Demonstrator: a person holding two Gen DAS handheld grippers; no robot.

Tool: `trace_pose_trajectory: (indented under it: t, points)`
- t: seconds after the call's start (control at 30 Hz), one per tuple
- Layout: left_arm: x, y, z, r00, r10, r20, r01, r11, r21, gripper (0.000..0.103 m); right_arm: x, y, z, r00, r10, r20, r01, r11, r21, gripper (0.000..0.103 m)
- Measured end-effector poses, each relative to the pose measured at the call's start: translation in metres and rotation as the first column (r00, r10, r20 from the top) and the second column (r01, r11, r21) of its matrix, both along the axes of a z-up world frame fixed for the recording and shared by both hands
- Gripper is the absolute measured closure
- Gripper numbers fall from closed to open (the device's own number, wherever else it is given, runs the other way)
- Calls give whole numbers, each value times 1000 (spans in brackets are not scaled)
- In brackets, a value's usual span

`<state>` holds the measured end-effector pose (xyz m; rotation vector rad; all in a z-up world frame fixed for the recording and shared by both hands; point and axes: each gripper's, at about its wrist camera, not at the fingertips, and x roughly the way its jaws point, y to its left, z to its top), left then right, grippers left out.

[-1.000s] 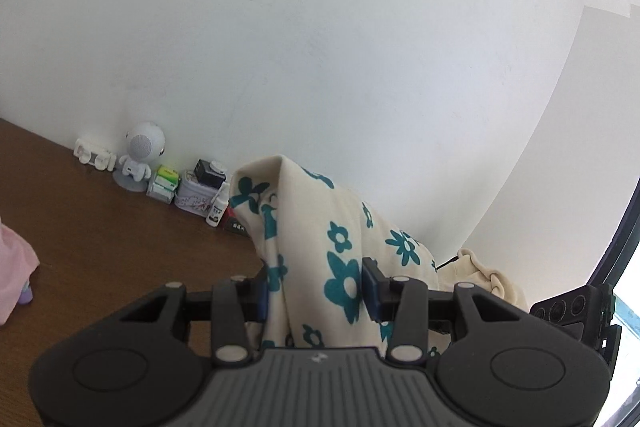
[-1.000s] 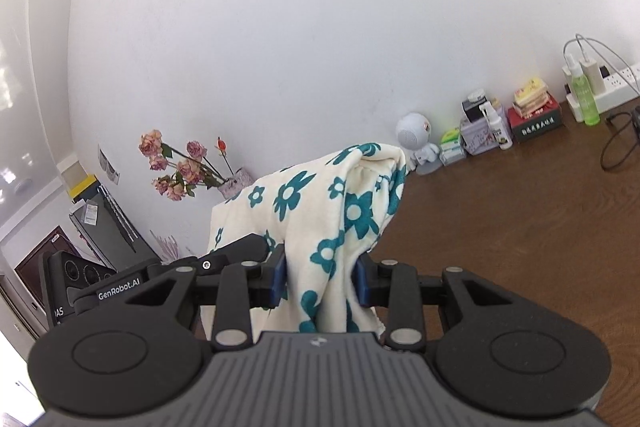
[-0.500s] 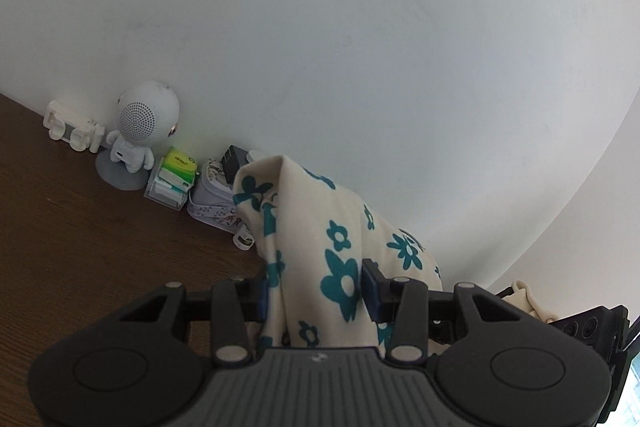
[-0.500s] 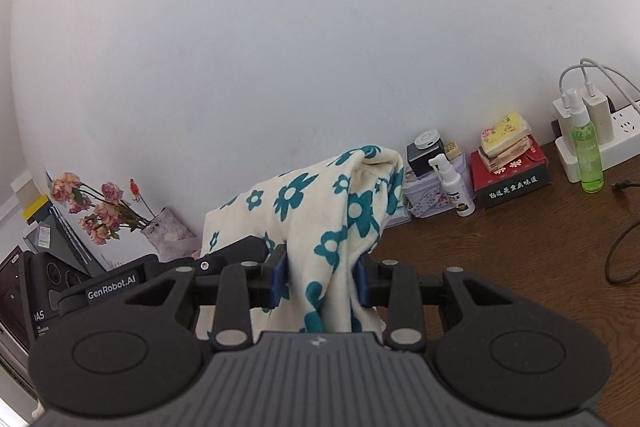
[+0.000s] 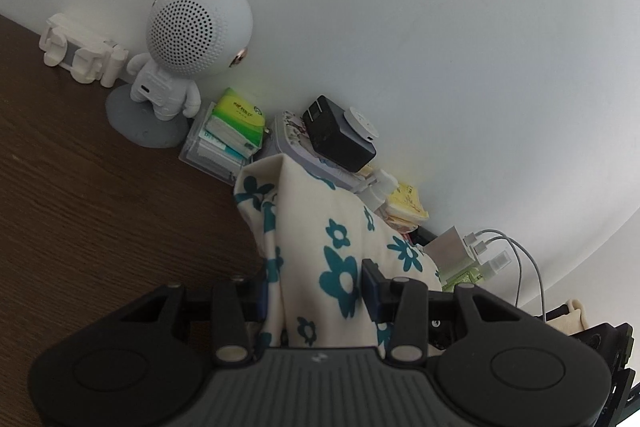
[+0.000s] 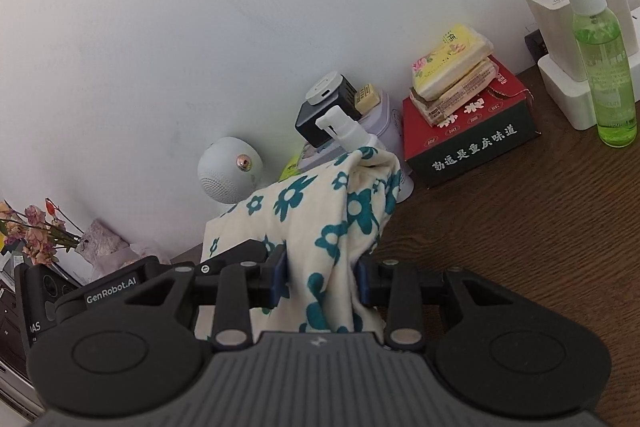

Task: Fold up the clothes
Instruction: 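Carry the held bundle with the right gripper toward the items by the wall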

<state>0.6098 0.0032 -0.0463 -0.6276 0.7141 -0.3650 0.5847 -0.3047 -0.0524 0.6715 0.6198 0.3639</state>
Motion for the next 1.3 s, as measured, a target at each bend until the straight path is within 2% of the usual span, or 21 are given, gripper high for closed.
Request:
trace_pose_trajectory:
  t: [0.17,0.3,0.4,0.5,0.53,0.57,0.67,0.8,0.87,0.9,0.93,0.97,1.03,1.13,1.3]
  points:
    - [7,2,-16,999,2,-51,-1,1000,10,62,9,2,-17,999,-1,-36,1,1000,3,68]
    - [7,4,-23,999,3,-33,-3,1000,-7,61,12,5,-24,999,-2,-46,1,1000,-12,67]
    - [8,2,-25,1000,1,-23,-1,1000,13,60,11,2,-25,999,-5,-42,5,1000,-10,65]
    - [8,7,-27,1000,6,-28,-7,1000,-10,51,10,0,-26,999,-9,-38,9,1000,-8,60]
    - [7,9,-26,1000,7,-25,-7,1000,-12,48,10,-1,-26,999,-10,-37,10,1000,-7,55]
    - [4,9,-19,1000,13,2,-13,1000,18,45,10,-1,-26,999,-11,-36,11,1000,-6,48]
    - [-6,12,0,996,28,84,-37,993,108,42,2,-5,-14,999,-44,0,44,998,-52,40]
    - [-20,5,30,977,-14,212,-43,964,262,48,-13,-7,14,990,-93,107,107,985,-136,36]
    - [-24,-4,42,965,-64,256,-21,948,318,76,-18,1,26,979,-87,183,121,975,-185,40]
    - [-21,-11,43,964,-90,250,-2,938,347,80,-19,8,30,974,-70,218,118,969,-215,44]
    - [-19,-17,42,965,-108,240,12,928,371,80,-19,15,34,966,-52,251,116,963,-245,53]
    - [-15,-23,38,966,-118,230,20,921,389,79,-15,25,35,967,-28,254,101,956,-277,58]
    - [-6,-29,28,976,-107,191,19,911,411,79,-3,42,30,974,3,227,74,942,-327,68]
    - [8,-27,10,986,-87,142,25,921,389,81,14,52,14,986,-4,168,65,931,-360,72]
    - [17,-24,1,994,-77,80,42,927,373,80,25,53,0,991,11,130,40,922,-384,73]
